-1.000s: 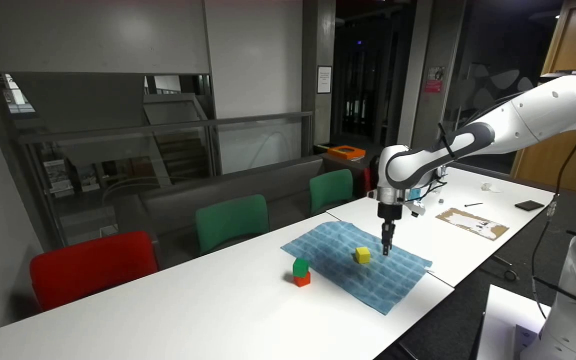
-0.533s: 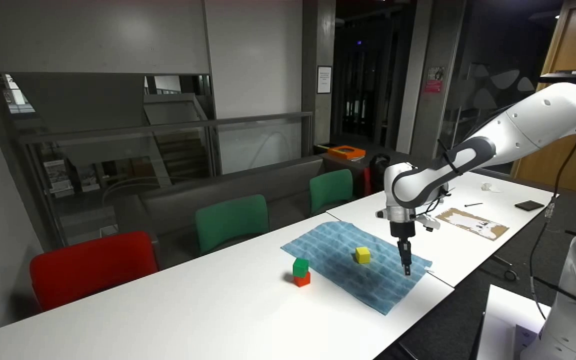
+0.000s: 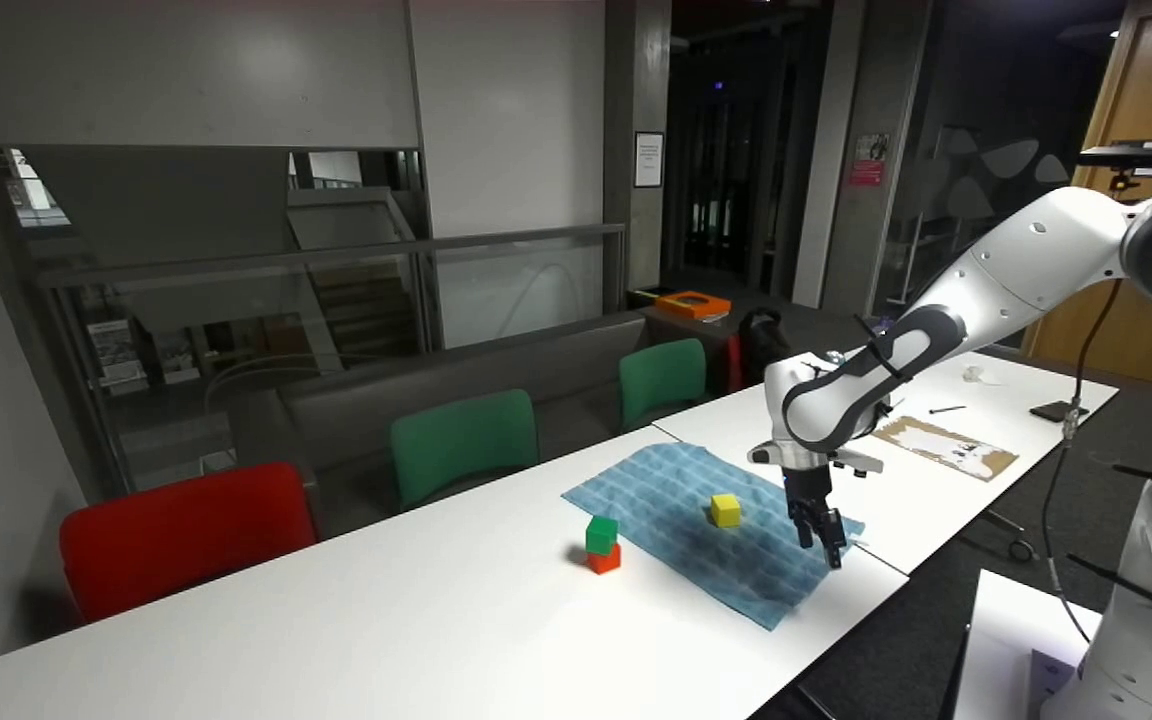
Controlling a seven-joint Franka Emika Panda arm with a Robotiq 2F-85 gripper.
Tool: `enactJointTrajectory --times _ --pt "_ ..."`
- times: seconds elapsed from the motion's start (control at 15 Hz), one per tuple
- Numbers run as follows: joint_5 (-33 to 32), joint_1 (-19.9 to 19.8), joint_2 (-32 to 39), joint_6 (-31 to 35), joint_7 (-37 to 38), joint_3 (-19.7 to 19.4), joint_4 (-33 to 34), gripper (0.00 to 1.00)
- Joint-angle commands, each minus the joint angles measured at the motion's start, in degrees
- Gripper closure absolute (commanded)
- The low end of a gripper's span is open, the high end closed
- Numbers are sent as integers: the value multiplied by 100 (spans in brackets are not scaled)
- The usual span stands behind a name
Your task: Pull the blue towel from underneath the yellow block, place the towel over the yellow block
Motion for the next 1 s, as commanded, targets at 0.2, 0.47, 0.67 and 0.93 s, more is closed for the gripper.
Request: enactJointTrajectory --times 0.2,0.47,0.67,0.93 --pt "-13 -201 82 165 -252 132 11 0" --pt "-14 -201 82 165 -254 134 13 0" --pt "-14 -201 82 165 -254 135 14 0" --pt "-14 -201 82 165 -255 135 14 0"
